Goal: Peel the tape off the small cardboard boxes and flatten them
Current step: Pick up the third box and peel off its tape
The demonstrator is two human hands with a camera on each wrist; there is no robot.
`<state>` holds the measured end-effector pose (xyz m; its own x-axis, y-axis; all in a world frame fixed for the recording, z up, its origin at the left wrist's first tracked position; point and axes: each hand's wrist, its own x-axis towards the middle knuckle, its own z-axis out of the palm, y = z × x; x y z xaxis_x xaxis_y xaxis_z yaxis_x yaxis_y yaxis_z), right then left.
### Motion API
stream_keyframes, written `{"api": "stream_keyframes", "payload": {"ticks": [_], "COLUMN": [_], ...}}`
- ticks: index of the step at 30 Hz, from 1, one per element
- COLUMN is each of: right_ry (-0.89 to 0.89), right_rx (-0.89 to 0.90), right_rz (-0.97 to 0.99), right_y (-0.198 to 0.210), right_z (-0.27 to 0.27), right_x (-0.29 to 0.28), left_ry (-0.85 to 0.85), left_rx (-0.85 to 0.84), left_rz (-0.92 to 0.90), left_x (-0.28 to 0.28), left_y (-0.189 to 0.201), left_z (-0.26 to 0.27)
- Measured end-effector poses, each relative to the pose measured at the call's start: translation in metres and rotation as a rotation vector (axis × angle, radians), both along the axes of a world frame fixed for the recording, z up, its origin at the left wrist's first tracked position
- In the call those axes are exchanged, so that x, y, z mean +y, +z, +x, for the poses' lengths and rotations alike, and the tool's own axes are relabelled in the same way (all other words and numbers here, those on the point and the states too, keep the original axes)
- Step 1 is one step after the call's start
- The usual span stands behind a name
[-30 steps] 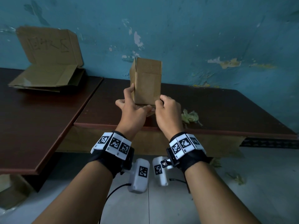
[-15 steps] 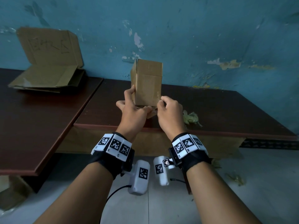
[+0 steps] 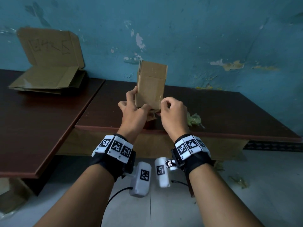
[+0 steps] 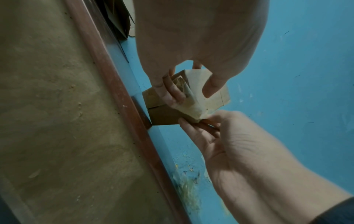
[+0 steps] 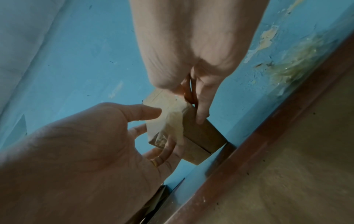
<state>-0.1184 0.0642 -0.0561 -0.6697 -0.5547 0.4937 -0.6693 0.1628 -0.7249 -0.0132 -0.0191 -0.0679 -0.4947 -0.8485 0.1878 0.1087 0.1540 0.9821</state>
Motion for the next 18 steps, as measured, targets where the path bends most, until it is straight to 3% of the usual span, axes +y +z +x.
{"api": "stream_keyframes", "payload": {"ticks": [5, 12, 18], "right_ry": [-0.009, 0.055, 0.011], "right_rx": [-0.003, -0.21, -0.163], "right_rz": [0.01, -0.159, -0.174], "right_y": [-0.004, 0.002, 0.006], "right_z": [-0.004, 0.004, 0.005], "right_x": [-0.002, -0.003, -0.001], "left_ry": [0.046, 0.104, 0.12], "left_rx": [-0.017, -0.042, -0.002], "left_rz": [-0.07, -0.121, -0.18], "left_x": [-0.004, -0.008, -0.003], "left_y": [-0.004, -0.003, -0.003], "left_z": [-0.004, 0.002, -0.001]}}
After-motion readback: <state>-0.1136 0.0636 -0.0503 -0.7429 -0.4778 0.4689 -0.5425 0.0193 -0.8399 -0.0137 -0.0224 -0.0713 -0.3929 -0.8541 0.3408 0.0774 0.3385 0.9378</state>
